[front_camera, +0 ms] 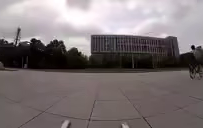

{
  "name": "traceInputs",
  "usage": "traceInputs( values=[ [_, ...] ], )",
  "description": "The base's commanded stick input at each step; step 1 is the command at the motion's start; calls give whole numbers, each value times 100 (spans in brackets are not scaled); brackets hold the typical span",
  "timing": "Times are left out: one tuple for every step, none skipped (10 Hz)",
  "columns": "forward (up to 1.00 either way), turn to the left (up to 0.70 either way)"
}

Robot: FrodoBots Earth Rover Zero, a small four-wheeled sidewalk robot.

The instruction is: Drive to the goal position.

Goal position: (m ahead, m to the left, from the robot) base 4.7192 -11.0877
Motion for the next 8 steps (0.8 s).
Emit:
traceInputs(
  values=[
    [0,-91],
    [0,-91],
    [0,-91],
    [0,-91],
    [0,-91],
    [0,-91],
    [0,-91],
    [0,-91]
  ],
)
